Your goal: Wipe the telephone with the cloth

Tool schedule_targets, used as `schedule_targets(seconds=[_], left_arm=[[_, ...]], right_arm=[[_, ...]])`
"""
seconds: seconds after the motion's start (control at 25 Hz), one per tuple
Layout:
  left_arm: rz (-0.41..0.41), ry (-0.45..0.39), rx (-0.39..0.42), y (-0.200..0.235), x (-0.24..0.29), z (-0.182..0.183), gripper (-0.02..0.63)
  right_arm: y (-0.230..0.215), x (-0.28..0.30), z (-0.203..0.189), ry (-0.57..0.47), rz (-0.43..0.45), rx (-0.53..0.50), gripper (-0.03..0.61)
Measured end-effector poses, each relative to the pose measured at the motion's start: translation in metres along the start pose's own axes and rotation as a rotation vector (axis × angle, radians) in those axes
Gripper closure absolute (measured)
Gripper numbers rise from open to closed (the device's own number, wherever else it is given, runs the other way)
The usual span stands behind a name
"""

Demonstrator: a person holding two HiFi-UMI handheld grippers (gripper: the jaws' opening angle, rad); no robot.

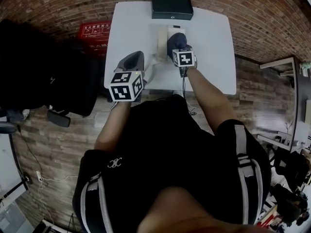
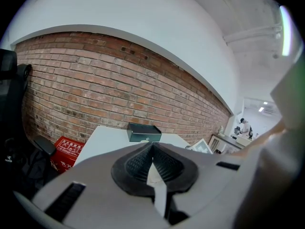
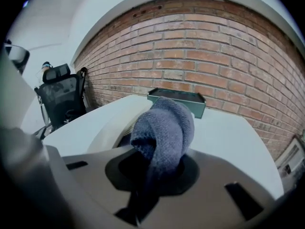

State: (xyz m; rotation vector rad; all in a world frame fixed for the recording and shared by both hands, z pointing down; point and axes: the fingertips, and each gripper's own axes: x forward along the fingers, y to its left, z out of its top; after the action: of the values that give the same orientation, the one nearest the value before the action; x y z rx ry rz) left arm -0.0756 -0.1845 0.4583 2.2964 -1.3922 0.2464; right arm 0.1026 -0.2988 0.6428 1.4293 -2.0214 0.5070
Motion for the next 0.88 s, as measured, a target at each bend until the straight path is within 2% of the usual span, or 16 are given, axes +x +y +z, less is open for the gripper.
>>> schedule_targets(seconds=[0.16,0.36,0.64,0.88], left_arm=[[-0.018,0.005,0.009,-0.006,0.001,-0.001,0.612],[-0.031,0.017,0.017,-0.008,0.001,-0.007,0.612],[-0.015,0.013,0.076,-0.007,0.007,-0.003,0.612],[-0.018,0.003,0.090,-0.010,0.013,0.000,0.612]], right_arm=[[0.009,-0.002,-0.008,0.001,0.045,-0.009,0.540],[-0.001,-0.015,-0.001,-0.028,0.013,-0.014,0.540],[-0.023,-0.073,0.036,-0.211,-0.110,0.110,0.540],[-0.027,-0.146,0.072,-0.411,-0.136,0.109,0.540]])
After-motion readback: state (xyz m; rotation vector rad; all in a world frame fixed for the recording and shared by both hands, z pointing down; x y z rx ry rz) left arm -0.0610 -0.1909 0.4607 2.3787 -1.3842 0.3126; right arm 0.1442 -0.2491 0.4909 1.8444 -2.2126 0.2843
